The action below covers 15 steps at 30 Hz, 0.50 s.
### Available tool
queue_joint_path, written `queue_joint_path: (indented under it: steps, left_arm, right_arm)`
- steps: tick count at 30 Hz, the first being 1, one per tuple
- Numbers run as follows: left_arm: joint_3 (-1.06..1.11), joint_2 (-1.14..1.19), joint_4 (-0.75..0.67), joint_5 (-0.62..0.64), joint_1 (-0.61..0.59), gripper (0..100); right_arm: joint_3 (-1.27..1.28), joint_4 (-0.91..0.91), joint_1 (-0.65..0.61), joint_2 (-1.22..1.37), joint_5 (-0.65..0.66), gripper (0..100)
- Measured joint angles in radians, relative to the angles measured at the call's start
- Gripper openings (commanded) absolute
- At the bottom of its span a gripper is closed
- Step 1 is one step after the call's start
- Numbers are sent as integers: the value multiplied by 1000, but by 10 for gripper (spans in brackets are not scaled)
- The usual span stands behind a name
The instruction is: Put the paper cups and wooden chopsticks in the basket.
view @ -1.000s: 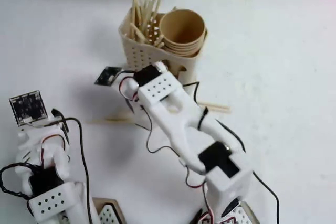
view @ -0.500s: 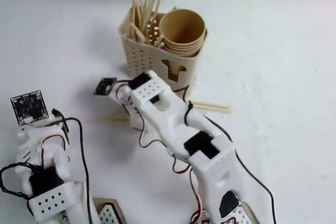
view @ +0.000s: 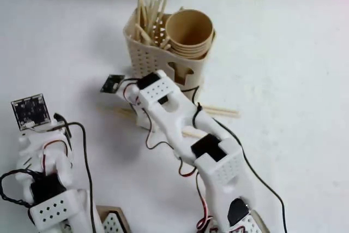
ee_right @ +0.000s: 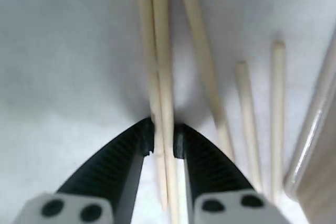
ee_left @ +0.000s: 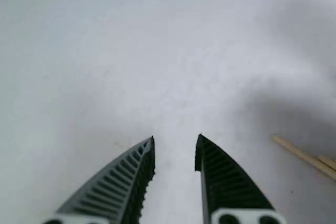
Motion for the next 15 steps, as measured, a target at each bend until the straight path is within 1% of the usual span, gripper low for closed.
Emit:
queue_joint_path:
  steps: [4, 10, 15]
  left_arm:
    - [0, 0, 0, 0, 0, 140]
    - [0, 0, 0, 0, 0, 139]
    - [0, 0, 0, 0, 0, 139]
  right_arm:
    - [12, 49, -17, -57, 0, 18]
    - [12, 144, -11, -198, -3, 18]
    - [12, 189, -15, -324, 0, 18]
